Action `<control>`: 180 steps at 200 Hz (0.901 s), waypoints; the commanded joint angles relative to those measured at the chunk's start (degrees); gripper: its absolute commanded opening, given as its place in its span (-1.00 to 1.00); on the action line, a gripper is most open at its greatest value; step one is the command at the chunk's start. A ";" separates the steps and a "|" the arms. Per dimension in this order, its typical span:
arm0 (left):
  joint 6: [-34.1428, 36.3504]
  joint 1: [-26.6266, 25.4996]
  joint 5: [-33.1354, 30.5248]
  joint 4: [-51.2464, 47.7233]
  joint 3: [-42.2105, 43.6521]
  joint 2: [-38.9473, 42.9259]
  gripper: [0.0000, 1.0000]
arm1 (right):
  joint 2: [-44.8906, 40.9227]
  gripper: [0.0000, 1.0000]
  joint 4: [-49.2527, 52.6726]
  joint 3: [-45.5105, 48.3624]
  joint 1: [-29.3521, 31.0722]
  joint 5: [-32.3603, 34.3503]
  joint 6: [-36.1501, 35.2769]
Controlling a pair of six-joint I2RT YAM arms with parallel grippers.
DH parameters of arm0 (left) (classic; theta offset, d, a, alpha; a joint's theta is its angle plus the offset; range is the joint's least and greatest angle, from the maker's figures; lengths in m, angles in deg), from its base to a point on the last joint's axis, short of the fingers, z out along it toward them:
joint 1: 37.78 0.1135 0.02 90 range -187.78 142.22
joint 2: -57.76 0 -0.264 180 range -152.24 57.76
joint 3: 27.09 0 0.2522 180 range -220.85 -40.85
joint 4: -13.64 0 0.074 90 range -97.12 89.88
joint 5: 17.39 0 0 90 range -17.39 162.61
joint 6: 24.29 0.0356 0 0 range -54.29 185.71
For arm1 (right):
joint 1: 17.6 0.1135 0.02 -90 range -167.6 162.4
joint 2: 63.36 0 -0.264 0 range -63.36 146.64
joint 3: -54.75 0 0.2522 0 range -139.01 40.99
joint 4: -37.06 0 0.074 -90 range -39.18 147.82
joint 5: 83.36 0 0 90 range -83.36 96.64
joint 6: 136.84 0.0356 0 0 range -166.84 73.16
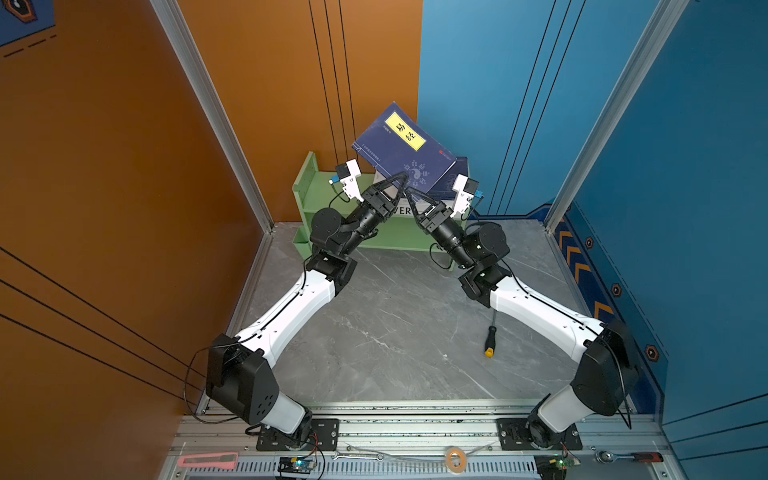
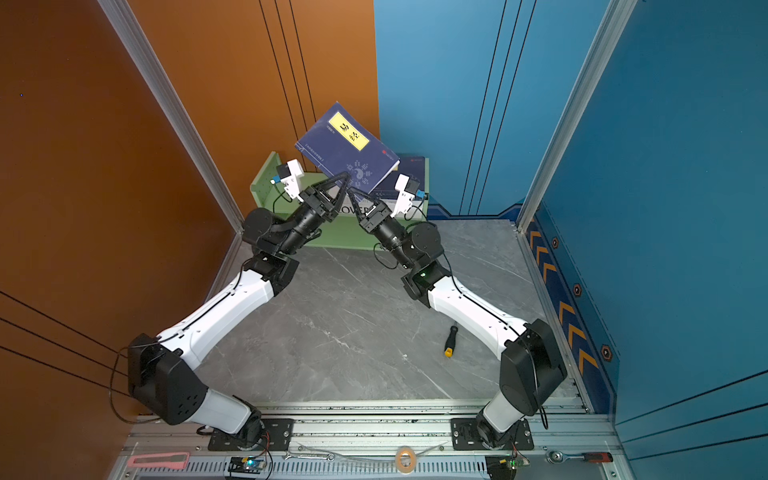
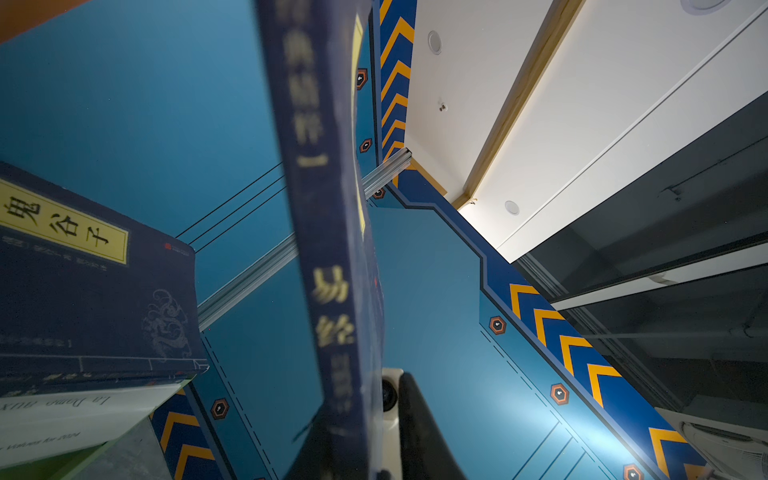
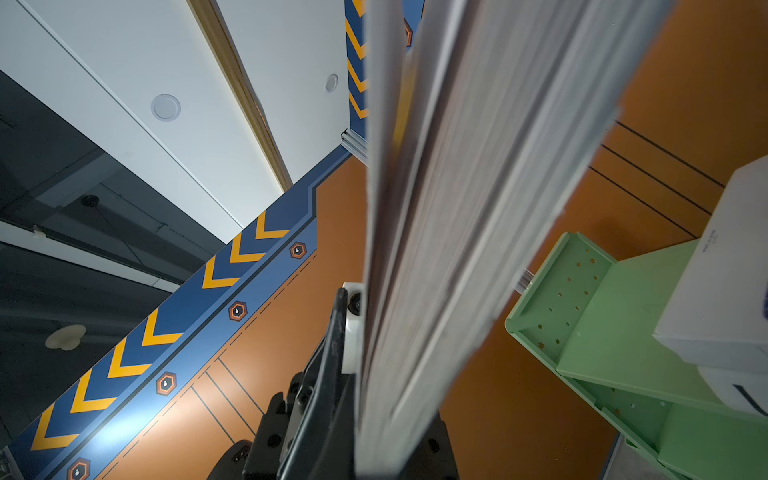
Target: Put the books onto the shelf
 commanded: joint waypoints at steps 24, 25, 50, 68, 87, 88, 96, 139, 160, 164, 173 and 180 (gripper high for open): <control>-0.90 3.80 4.28 3.55 -1.37 0.66 0.20 | -5.82 -0.86 7.01 0.25 -3.69 -8.19 -3.15; -0.94 3.95 4.39 3.48 -1.42 0.65 0.21 | -6.00 -0.86 7.24 0.22 -3.83 -8.45 -3.20; -4.13 8.19 9.93 1.45 -3.85 -0.62 0.40 | -10.14 -0.86 13.26 0.26 -6.38 -15.02 -5.04; -6.56 10.37 14.45 1.16 -6.03 -2.22 0.43 | -13.37 -0.86 17.36 0.52 -8.14 -19.45 -6.47; -7.39 11.08 18.13 1.20 -8.35 -3.89 0.41 | -17.20 -0.87 22.93 0.85 -9.23 -21.04 -9.65; -7.53 11.07 18.30 1.16 -8.48 -3.99 0.40 | -17.36 -0.86 23.41 0.82 -9.23 -20.99 -9.88; -7.89 10.98 19.82 1.21 -9.48 -4.67 0.40 | -18.87 -0.87 26.68 0.75 -9.40 -20.56 -11.74; -8.67 9.98 23.99 3.60 -11.15 -4.85 0.17 | -24.43 -0.86 33.51 2.13 -10.54 -17.62 -16.26; -8.72 9.31 25.27 3.95 -10.93 -4.14 0.09 | -25.18 -0.86 34.00 2.72 -11.32 -16.07 -16.68; -8.72 9.14 25.63 3.99 -10.97 -3.94 0.09 | -25.12 -0.86 34.09 2.68 -11.42 -15.79 -16.63; -8.77 8.96 26.06 3.95 -11.04 -3.81 0.05 | -24.87 -0.87 34.02 2.55 -11.52 -15.72 -16.53; -8.86 8.88 26.44 3.99 -11.14 -3.74 0.02 | -24.50 -0.87 33.94 2.32 -11.59 -16.05 -16.45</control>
